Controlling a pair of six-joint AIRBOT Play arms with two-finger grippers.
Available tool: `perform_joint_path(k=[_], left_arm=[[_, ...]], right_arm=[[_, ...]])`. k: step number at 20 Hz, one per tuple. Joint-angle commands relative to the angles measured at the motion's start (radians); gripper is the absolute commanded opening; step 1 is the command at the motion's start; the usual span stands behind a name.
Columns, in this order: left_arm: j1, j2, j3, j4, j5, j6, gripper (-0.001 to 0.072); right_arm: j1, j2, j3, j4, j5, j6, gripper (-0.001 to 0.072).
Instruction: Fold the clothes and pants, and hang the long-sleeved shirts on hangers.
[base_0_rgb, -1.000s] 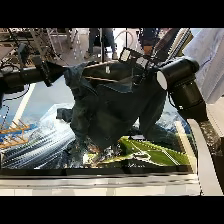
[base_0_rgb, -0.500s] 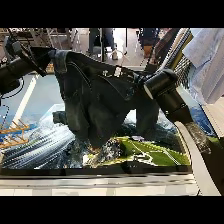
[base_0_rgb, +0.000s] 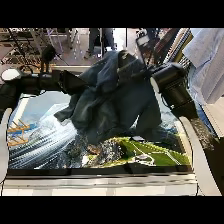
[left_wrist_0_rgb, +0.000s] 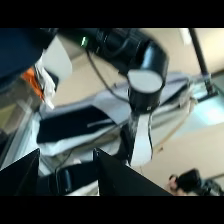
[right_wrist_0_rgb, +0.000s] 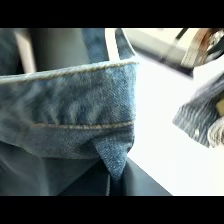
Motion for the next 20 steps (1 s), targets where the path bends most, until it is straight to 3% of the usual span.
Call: perform_joint_path(k=[1,5,7,10,14,16,20], left_arm=[[-0.053,0.019,0.0,0.048,-0.089,0.006,0.0365],[-0.048,0.051,0.0,0.052,-0.133,0.006,0.0333],[-0.045,0.064,0.0,0.118,-0.165,0.007,0.0022],[-0.046,0.082,0.0,0.399,-0.178,0.006,0.0018],[-0.047,0.1,0.0,0.916,-0.121,-0.041,0.0018],[-0.046,0.1,0.0,1.037,-0.103,-0.058,0.0019],[-0.046,0.1,0.0,1.064,-0.103,-0.054,0.0019]], right_arm=[[-0.006,0.008,0.119,-0.031,-0.074,0.116,0.0026],[-0.062,0.095,0.131,-0.047,-0.097,0.113,0.0027],[-0.138,0.147,0.131,-0.045,-0.066,0.111,0.0028],[-0.289,0.229,0.13,-0.095,0.175,0.04,0.0028],[-0.571,0.312,0.088,-0.216,0.608,0.114,0.0028],[-0.718,0.35,0.076,-0.224,0.633,0.121,0.0028],[-0.947,0.387,0.148,-0.323,0.431,0.203,0.0028]])
